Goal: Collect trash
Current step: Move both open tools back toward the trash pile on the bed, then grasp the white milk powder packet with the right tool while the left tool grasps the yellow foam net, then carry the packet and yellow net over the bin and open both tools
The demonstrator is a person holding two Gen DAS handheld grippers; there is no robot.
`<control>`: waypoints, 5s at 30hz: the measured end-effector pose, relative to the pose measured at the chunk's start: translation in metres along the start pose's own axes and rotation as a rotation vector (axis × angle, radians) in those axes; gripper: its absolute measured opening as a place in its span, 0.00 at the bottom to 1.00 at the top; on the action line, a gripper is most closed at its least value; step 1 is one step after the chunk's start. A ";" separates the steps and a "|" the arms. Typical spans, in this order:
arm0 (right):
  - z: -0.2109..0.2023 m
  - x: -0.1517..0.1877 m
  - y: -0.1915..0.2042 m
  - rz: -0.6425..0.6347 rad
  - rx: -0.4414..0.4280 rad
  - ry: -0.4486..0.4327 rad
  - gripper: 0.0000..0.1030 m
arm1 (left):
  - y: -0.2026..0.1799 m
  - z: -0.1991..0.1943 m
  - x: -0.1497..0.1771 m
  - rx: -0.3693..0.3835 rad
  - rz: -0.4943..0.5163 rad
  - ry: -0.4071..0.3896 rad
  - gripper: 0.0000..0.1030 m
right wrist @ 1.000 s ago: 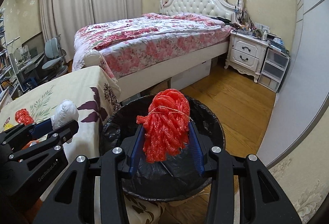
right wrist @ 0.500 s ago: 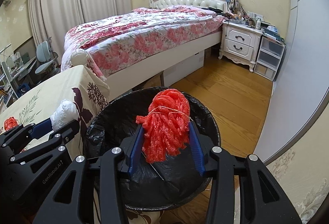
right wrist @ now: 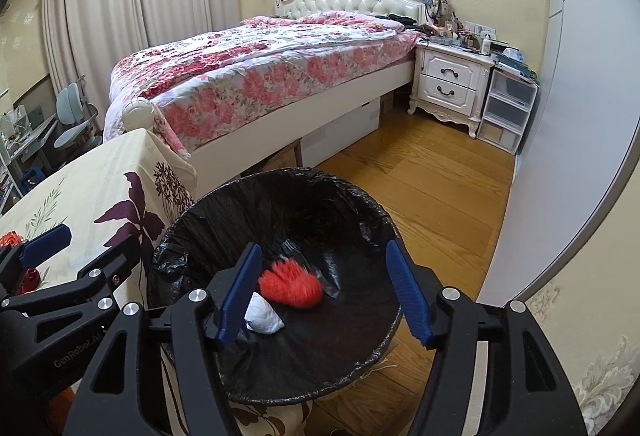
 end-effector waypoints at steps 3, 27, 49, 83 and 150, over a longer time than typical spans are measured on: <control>-0.004 0.002 0.000 0.003 0.008 -0.004 0.69 | 0.004 -0.005 0.002 -0.016 0.001 0.001 0.87; -0.045 0.032 0.075 -0.059 -0.093 0.018 0.73 | 0.117 -0.074 0.046 -0.083 -0.117 0.011 0.88; -0.057 0.066 0.212 -0.212 -0.301 0.090 0.73 | 0.259 -0.102 0.119 -0.276 -0.267 0.073 0.88; -0.038 0.104 0.216 -0.217 -0.283 0.232 0.48 | 0.267 -0.094 0.139 -0.272 -0.296 0.111 0.88; -0.022 0.015 0.110 -0.081 -0.187 0.063 0.28 | 0.119 -0.060 0.023 0.008 -0.172 -0.014 0.43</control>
Point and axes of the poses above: each gripper's, at about its wrist camera, not at the fingertips, and z roughly the way its jaws point, y to its left, x to its underside, the point moved 10 cm from there along z, roughly the way its jaws point, and after that the axes turned 8 degrees about -x, right-handed, at the moved point
